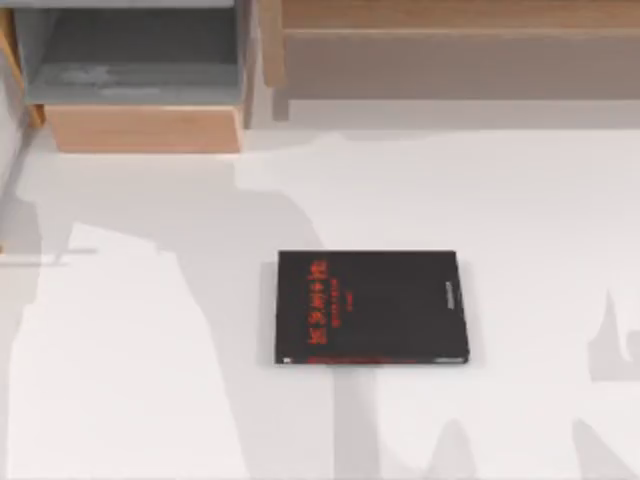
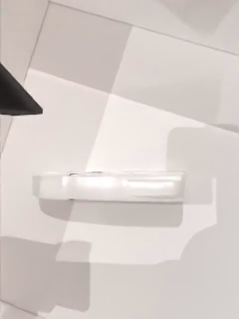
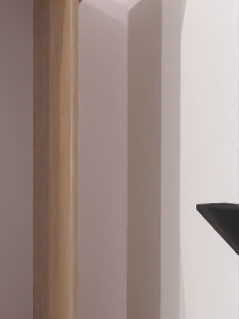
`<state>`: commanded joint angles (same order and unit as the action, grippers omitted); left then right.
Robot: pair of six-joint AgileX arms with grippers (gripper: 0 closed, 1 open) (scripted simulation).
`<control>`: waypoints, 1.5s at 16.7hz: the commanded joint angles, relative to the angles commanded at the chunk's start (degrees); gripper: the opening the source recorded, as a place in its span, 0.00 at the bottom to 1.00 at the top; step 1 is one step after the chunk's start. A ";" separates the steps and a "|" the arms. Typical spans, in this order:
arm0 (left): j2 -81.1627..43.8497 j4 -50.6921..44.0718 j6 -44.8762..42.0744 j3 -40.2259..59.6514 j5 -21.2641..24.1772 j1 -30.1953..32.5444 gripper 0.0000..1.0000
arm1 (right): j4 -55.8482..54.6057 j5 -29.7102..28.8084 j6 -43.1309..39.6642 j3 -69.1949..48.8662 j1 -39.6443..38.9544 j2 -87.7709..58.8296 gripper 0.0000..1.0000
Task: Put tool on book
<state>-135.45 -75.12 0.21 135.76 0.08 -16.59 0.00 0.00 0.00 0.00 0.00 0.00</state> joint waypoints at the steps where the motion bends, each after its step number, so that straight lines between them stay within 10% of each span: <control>1: -3.82 -2.12 0.02 3.84 0.04 -0.44 1.00 | 0.00 0.00 0.00 0.00 0.00 0.00 1.00; 7: -16.92 -9.52 0.03 17.19 0.20 -1.49 1.00 | 0.00 0.00 0.00 0.00 0.00 0.00 1.00; 25: -10.36 -12.87 -2.86 14.15 0.43 -4.22 1.00 | 0.00 0.00 0.00 0.00 0.00 0.00 1.00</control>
<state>-145.81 -87.99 -2.64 149.91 0.50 -20.81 0.00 0.00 0.00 0.00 0.00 0.00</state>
